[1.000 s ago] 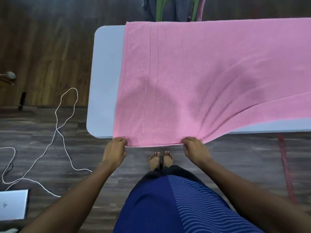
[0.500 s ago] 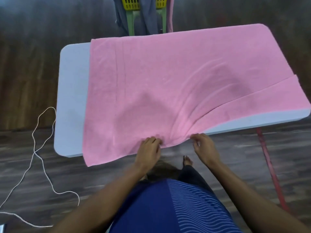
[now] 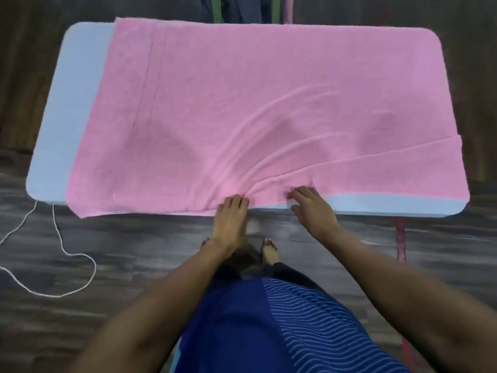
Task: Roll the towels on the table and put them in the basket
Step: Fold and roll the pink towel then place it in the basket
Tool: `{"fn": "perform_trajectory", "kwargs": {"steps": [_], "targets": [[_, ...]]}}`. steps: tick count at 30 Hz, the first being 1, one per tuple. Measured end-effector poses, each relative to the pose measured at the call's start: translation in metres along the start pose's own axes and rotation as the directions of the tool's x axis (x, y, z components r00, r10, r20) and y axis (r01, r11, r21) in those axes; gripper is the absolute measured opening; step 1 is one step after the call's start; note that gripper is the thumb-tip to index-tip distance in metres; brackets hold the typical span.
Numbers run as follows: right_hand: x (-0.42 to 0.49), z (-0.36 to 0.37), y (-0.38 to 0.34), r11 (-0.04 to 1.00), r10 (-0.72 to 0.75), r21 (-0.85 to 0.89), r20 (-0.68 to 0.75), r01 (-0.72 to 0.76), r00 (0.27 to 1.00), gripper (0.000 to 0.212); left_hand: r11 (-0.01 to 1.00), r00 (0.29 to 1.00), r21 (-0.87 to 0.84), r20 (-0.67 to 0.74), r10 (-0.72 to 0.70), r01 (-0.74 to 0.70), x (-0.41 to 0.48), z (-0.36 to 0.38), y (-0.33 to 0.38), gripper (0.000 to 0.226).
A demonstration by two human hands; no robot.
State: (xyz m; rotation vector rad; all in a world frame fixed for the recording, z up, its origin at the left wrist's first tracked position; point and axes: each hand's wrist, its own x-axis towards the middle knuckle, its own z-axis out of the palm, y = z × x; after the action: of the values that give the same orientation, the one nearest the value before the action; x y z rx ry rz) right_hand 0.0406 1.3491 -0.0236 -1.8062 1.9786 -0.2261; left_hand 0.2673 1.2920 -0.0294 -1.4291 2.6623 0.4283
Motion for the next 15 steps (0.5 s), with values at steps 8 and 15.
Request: {"fn": "perform_trajectory", "kwargs": {"steps": [8, 15], "targets": [[-0.035, 0.015, 0.01, 0.988, 0.119, 0.102, 0.01, -0.119, 0.993, 0.016, 0.981, 0.995, 0.175, -0.042, 0.095, -0.087, 0.019, -0.008, 0.016, 0.033], [-0.052, 0.022, 0.013, 0.965, 0.181, 0.199, -0.029, -0.172, 0.983, 0.021, 0.99, 0.99, -0.021, -0.039, 0.137, -0.138, -0.011, 0.014, 0.014, 0.02]]}}
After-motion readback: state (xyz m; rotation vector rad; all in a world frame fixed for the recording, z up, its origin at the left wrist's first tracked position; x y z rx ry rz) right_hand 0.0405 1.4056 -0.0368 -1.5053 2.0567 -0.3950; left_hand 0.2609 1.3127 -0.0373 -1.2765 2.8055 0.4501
